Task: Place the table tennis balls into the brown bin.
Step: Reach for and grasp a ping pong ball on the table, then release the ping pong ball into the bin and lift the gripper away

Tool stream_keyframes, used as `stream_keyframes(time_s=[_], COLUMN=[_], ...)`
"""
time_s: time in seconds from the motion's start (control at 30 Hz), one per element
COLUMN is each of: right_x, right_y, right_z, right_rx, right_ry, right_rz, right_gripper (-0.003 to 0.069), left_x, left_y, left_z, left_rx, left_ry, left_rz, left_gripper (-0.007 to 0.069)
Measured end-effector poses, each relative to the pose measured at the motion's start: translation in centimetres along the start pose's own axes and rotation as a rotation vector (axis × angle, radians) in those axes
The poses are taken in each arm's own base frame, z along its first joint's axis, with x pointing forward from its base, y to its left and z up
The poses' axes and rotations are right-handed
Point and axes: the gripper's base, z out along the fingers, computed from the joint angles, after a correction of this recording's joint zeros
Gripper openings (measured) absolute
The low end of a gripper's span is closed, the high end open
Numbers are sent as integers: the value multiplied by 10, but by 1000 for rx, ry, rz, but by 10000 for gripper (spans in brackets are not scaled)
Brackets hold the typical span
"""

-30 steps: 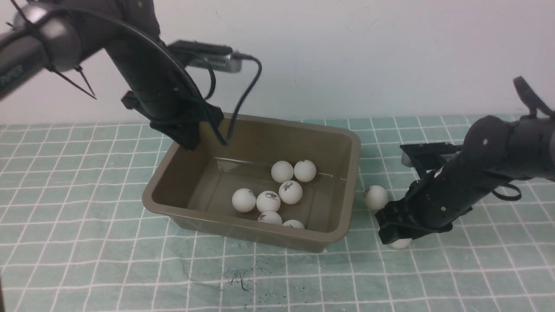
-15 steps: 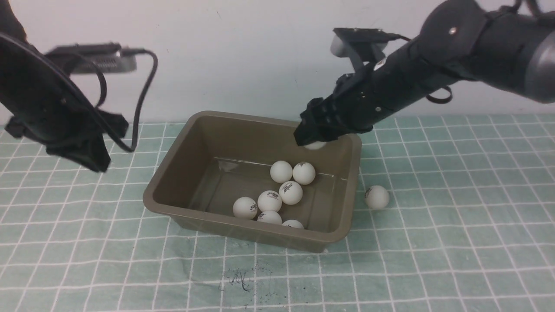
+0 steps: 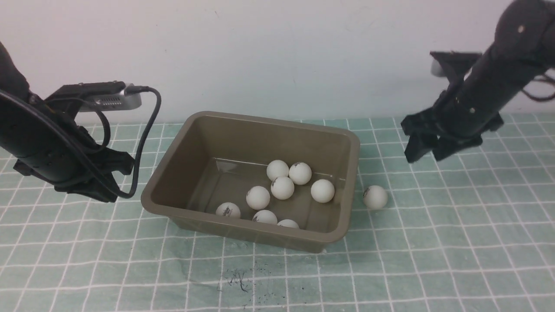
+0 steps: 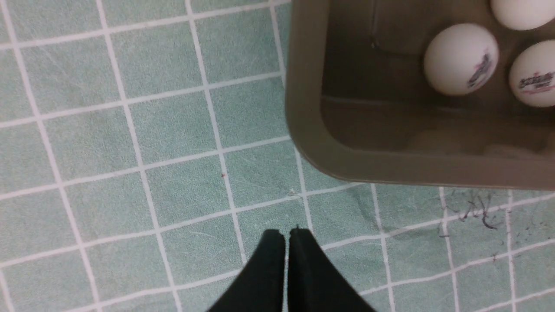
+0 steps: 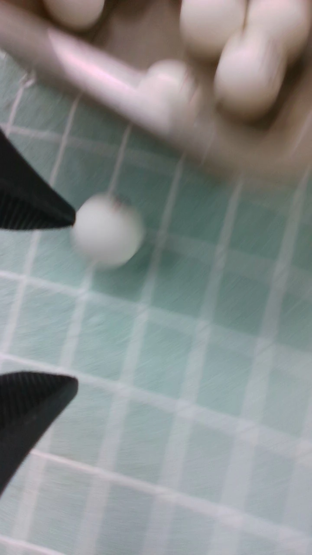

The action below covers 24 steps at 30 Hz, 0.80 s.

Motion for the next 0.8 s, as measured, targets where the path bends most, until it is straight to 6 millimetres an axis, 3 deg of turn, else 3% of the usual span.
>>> stream_keyframes(time_s=[0.03, 0.07, 0.1, 0.3, 0.4, 0.47, 0.5, 0.63, 0.73, 0.77, 0.8], right_x=[3, 4, 3, 1, 2, 3, 3, -2, -10, -11, -13], right_y=[0, 0, 6, 19, 16, 13, 12, 17, 39, 42, 61], right_z=[17, 19, 34, 75, 86, 91, 91, 66, 19, 17, -1], right_rx=[-44, -50, -92, -116, -99, -80, -67, -58, -116, -126, -173], right_ry=[16, 20, 16, 10, 22, 33, 43, 51, -23, -29, -84], right_rz=[6, 12, -1, -41, -42, -31, -31, -40, -43, -41, -73], right_gripper=[382, 382, 408, 512, 507, 430, 350, 361, 361, 361, 361], left_x=[1, 2, 2, 4, 5, 5, 5, 6, 7, 7, 7], left_y=[-3, -3, -5, -5, -5, -5, -5, -6, -7, -7, -8], left_z=[-8, -9, -14, -16, -16, -16, -16, -19, -23, -23, -25], left_rx=[4, 4, 5, 4, 6, 7, 7, 6, 4, 4, 3], left_ry=[-24, -29, -44, -36, -28, -23, -23, -32, -43, -43, -47], left_rz=[5, 5, 10, 16, 21, 22, 22, 24, 35, 36, 37], left_gripper=[-5, -5, -5, -5, -5, -5, -5, -5, -5, -5, -5])
